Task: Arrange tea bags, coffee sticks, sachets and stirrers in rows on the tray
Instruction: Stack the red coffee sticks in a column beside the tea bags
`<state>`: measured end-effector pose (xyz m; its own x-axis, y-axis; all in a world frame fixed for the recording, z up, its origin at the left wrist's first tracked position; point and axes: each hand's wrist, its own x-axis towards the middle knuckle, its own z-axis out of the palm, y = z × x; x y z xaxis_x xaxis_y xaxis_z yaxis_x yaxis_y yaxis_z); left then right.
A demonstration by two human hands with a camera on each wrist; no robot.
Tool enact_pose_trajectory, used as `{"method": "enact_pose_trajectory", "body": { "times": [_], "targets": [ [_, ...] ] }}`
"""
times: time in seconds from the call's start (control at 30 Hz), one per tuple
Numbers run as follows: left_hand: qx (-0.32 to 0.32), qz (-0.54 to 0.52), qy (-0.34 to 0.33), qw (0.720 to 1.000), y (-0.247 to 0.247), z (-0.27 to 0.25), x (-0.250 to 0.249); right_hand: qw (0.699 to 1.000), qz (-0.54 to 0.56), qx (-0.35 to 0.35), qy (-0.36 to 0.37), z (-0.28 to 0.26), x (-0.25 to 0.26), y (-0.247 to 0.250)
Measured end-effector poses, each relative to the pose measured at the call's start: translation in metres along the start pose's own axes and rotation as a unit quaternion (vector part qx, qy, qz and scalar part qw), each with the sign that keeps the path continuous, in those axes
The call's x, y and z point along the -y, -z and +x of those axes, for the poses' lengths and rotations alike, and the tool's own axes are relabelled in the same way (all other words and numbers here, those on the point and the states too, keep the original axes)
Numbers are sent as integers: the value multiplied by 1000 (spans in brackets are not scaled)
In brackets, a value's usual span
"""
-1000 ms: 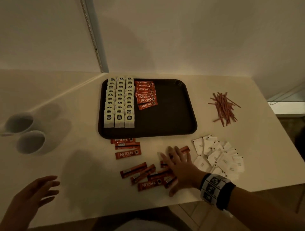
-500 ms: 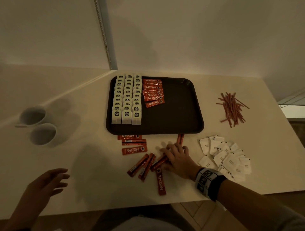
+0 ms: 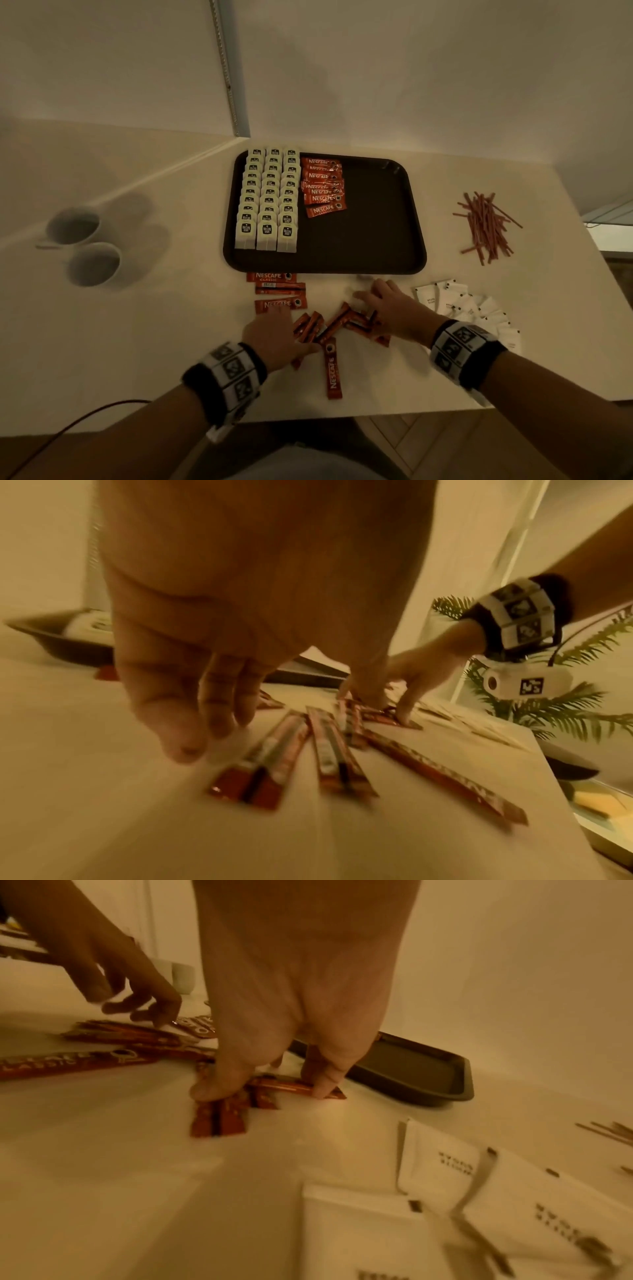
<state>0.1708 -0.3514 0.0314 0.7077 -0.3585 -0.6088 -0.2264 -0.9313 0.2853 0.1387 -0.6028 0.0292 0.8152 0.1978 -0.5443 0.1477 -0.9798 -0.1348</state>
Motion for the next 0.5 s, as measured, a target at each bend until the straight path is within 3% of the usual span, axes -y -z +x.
{"method": "enact_pose_trajectory", "body": {
  "times": [0.13,0.23,0.33,0.5],
  "targets": [
    [-50,41,-24,998,-17,8,-14,997,70,-30,5,-2,3,-6],
    [-61,54,-47,996,-20,14,-5,998,50,-37,7,-1,6,-9],
    [-50,54,-58,996,-14,14,0,1000,20,-19,-11,1,9,-14],
    [-14,25,-80,996,-9,13,1,998,59,-10,-37,6,17,-20]
  ]
}}
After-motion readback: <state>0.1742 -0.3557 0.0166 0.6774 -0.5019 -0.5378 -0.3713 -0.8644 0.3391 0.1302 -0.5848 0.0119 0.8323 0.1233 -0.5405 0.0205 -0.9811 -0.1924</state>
